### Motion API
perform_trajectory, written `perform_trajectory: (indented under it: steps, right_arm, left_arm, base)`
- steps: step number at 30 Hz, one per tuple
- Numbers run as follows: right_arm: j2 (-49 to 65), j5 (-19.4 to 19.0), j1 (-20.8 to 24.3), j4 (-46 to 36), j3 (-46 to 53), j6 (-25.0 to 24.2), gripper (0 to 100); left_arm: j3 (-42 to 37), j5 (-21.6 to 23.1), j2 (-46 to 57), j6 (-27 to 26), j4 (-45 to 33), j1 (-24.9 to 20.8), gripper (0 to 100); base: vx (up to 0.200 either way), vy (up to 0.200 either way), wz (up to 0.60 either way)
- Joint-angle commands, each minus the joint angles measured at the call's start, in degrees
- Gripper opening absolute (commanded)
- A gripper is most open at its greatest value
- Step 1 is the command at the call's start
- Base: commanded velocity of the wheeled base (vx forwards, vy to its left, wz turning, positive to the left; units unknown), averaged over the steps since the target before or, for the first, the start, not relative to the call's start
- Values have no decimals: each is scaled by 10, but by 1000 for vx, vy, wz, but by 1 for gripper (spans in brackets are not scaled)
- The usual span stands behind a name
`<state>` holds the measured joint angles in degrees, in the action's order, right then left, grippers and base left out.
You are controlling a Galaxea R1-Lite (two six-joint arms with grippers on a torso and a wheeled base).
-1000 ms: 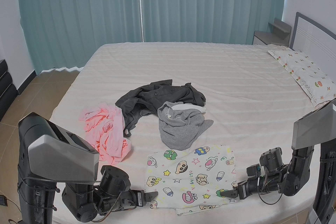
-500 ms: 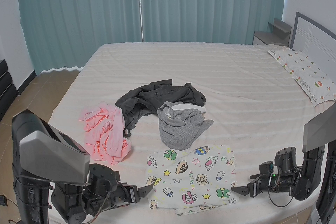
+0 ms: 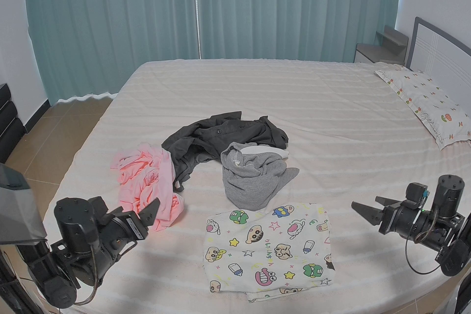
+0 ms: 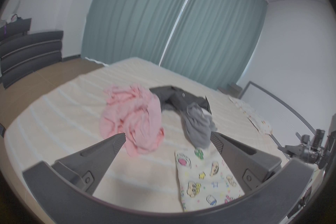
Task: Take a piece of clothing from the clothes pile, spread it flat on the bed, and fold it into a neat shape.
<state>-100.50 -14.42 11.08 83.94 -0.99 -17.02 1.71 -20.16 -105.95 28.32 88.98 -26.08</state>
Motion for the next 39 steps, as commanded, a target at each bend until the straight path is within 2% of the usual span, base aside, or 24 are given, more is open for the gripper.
perform_trajectory:
  steps: [1, 5, 6, 7, 8, 10, 11, 12, 14, 16, 21, 22, 23, 25, 28, 30, 31, 33, 35, 37, 38, 39]
  right_arm:
    - [245, 2, -4, -92, 10, -15, 100]
    - [375, 3, -3, -210, 10, -14, 100]
    - [379, 3, -3, -215, 10, -14, 100]
    - [437, 3, -5, -291, 3, -14, 100]
    - [446, 3, -5, -304, 0, -14, 100]
    - [525, 3, -5, -412, -26, -14, 100]
    - [534, 4, -5, -425, -30, -14, 100]
    - [586, 4, -5, -498, -49, -14, 100]
    - [642, 4, -5, -579, -71, -11, 100]
    - [704, 4, -5, -676, -90, -2, 100]
    - [834, 11, -5, -825, -86, 52, 100]
    - [837, 11, -5, -828, -85, 53, 100]
    - [883, 11, -7, -862, -84, 63, 100]
    - [918, 11, -19, -895, -89, 70, 100]
    - [951, 12, -70, -928, -84, 104, 100]
    - [979, 11, -113, -939, -76, 124, 100]
    - [985, 11, -118, -938, -73, 130, 100]
    - [1005, 21, -111, -933, -55, 171, 100]
    - [1005, 57, -110, -927, -27, 219, 100]
    - [1005, 98, -110, -911, -20, 233, 100]
    - [1005, 103, -110, -907, -18, 233, 100]
    - [1005, 138, -110, -884, -12, 233, 100]
  left_arm:
    - [-17, -76, 189, -70, -28, 23, 100]
    - [-16, -93, 292, -119, -98, 41, 100]
    - [-16, -94, 296, -121, -101, 42, 100]
    - [-14, -102, 340, -138, -144, 55, 100]
    - [-14, -103, 346, -139, -152, 58, 100]
    - [-14, -110, 406, -150, -213, 79, 100]
    - [-14, -110, 413, -151, -221, 81, 100]
    - [-8, -115, 457, -160, -266, 96, 100]
    - [1, -117, 512, -168, -327, 114, 100]
    - [20, -117, 588, -171, -427, 137, 100]
    - [72, -117, 793, -189, -684, 151, 100]
    - [73, -117, 799, -191, -692, 151, 100]
    - [93, -117, 867, -212, -779, 152, 100]
    - [117, -117, 928, -226, -865, 159, 100]
    - [145, -116, 990, -242, -955, 185, 100]
    - [146, -114, 1007, -245, -973, 195, 100]
    - [146, -114, 1008, -245, -973, 196, 100]
    - [142, -115, 1007, -234, -973, 196, 100]
    - [121, -116, 1007, -216, -979, 197, 100]
    - [91, -117, 1008, -208, -971, 197, 100]
    - [87, -117, 1008, -208, -969, 197, 100]
    - [55, -117, 1008, -201, -945, 197, 100]
  base:
    - [0, 0, 0]
    - [0, 0, 0]
    - [0, 0, 0]
    - [0, 0, 0]
    - [0, 0, 0]
    - [0, 0, 0]
    - [0, 0, 0]
    - [0, 0, 0]
    - [0, 0, 0]
    - [0, 0, 0]
    - [0, 0, 0]
    - [0, 0, 0]
    - [0, 0, 0]
    - [0, 0, 0]
    - [0, 0, 0]
    - [0, 0, 0]
    - [0, 0, 0]
    - [0, 0, 0]
    - [0, 0, 0]
    - [0, 0, 0]
    - [0, 0, 0]
    - [0, 0, 0]
